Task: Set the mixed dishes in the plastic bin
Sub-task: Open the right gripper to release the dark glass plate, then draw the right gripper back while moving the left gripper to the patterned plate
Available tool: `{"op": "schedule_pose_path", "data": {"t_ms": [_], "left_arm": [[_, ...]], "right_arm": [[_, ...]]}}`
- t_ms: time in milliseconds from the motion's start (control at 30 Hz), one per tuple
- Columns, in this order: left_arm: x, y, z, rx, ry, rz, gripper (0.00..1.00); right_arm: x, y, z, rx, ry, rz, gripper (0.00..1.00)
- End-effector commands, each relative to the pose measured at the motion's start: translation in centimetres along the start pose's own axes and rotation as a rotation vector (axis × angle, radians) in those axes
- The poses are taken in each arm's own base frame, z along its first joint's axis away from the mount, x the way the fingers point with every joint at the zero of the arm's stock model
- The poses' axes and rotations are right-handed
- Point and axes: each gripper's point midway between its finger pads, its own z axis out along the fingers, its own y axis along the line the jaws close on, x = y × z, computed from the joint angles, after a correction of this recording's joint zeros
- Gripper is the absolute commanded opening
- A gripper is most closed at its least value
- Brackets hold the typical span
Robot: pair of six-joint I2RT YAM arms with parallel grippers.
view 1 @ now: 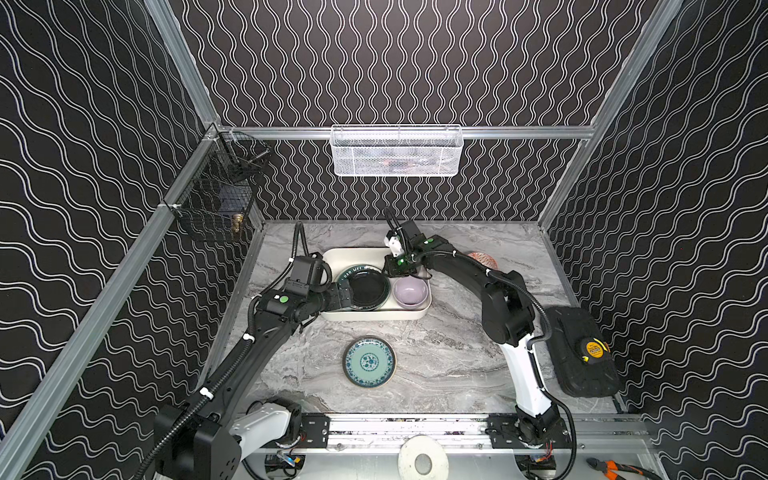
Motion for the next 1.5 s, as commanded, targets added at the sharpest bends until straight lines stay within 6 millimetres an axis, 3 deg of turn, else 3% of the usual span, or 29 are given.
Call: {"op": "schedule_pose_path", "data": {"t_ms": [0,100,267,500,633,900,1200,1467], "left_arm": [[-0.3,-0.3,-0.4,0.018,-0.017,0.011,0.98],[-0.1,-0.2,-0.7,0.015,-0.015,0.005,0.98],[1.2,0.2,-1.0,0.018,-0.002,-0.009,0.98],[3.0,0.6,-1.3,0.031,0.025,-0.01,0.98],[3.9,0.8,-1.9,0.031,0.036,0.002,0.98],[6.3,1.1,-2.4,0.057,0.087,-0.036,0.98],[6.5,1.3,-3.1,0.048,0.079,-0.047,0.98],[6.7,1.3,-2.5,0.047,0.095,-0.045,0.97]], "right_arm": [[-0.3,0.5,-2.4,0.016,-0.028,-0.021,0.26],[0.4,1.3,-5.1,0.003,-0.049,-0.027,0.26],[6.0,3.0,-8.0,0.004,-0.027,-0.041,0.26],[17.5,5.3,-7.0,-0.005,0.084,-0.032,0.27],[21.5,5.8,-5.4,-0.023,0.129,-0.016,0.27],[23.3,7.4,-3.8,-0.056,0.144,-0.026,0.27],[24.6,6.3,-2.1,-0.018,0.186,-0.043,0.27],[24.8,5.8,-2.1,0.005,0.194,-0.049,0.15]]}}
